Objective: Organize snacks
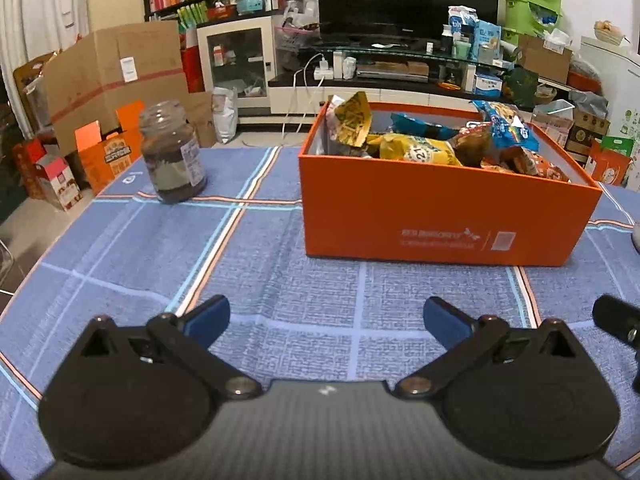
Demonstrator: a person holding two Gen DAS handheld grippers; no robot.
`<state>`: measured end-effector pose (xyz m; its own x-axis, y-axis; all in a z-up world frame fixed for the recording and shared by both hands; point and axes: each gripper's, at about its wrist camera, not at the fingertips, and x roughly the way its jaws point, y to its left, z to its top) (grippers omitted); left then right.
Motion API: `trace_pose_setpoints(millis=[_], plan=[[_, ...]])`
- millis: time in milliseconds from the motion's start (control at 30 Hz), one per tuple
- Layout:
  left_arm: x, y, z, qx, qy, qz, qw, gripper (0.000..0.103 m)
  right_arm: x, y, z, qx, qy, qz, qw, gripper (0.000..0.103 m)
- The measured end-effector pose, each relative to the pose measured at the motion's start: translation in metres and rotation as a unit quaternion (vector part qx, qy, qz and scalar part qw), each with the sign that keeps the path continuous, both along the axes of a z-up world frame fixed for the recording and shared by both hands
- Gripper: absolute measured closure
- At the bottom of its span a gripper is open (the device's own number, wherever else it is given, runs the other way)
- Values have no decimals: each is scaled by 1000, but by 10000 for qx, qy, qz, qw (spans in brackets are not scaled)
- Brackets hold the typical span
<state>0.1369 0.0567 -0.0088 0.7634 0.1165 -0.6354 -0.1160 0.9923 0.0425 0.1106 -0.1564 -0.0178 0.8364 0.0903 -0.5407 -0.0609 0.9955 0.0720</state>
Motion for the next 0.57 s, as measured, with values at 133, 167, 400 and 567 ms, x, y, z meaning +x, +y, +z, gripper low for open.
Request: trace_pose_setpoints(millis=[133,167,400,567], plan=[[0,-3,-1,4,20,-64,10000,1,-1,-3,2,21,-59,-66,10000,6],[0,-3,-1,4,26,-70,10000,1,-1,-3,3,1,-66,-72,10000,6],[-2,-3,1,33,-127,60,9999,1,-1,-2,3,-48,-88,-76,9999,6],[0,5,2,-224,-83,79,9997,1,0,-1,2,-42,-60,-65,10000,6]])
